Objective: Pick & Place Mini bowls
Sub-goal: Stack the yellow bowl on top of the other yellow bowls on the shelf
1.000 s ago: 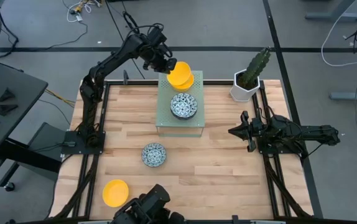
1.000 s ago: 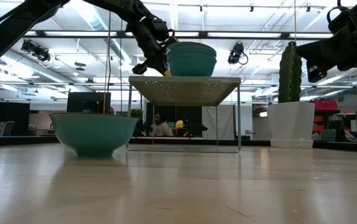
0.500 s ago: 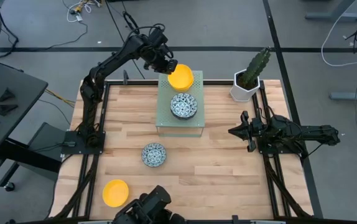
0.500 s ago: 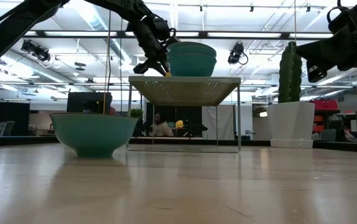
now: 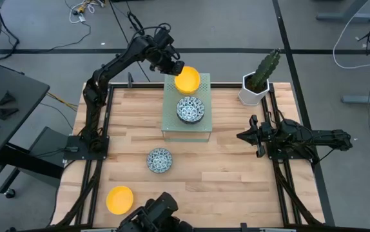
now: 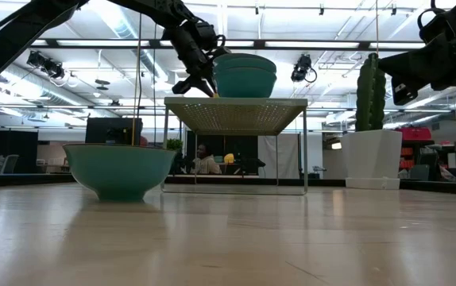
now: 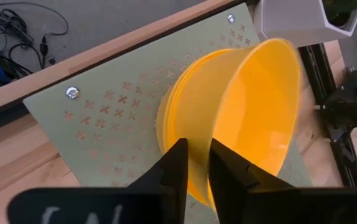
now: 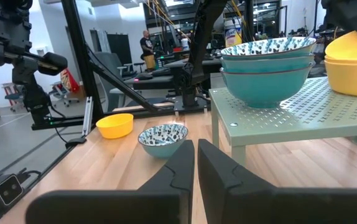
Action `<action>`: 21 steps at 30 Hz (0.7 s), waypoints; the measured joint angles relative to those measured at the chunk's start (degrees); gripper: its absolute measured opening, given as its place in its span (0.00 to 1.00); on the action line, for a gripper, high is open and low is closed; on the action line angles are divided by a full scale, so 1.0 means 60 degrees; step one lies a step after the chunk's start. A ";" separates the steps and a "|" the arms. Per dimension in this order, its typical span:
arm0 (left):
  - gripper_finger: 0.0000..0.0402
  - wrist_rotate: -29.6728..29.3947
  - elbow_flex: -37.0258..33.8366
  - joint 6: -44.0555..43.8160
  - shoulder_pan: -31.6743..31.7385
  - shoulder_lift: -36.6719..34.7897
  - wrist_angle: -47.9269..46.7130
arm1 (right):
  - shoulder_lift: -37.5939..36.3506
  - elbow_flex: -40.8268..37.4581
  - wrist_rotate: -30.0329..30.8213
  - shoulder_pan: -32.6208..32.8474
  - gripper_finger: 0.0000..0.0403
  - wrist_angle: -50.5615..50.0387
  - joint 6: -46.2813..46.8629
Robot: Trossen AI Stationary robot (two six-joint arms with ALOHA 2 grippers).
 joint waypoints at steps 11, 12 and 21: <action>0.35 0.0042 0.0000 0.0001 -0.0055 -0.0015 0.0016 | 0.0000 0.0000 0.0001 -0.0001 0.07 0.0000 0.0001; 0.36 0.0078 0.0000 0.0001 -0.0065 -0.0015 0.0018 | 0.0000 0.0000 0.0001 -0.0003 0.07 0.0000 0.0000; 0.43 0.0106 0.0000 0.0614 -0.0106 -0.0015 0.0052 | 0.0000 -0.0002 0.0002 -0.0004 0.07 0.0000 0.0000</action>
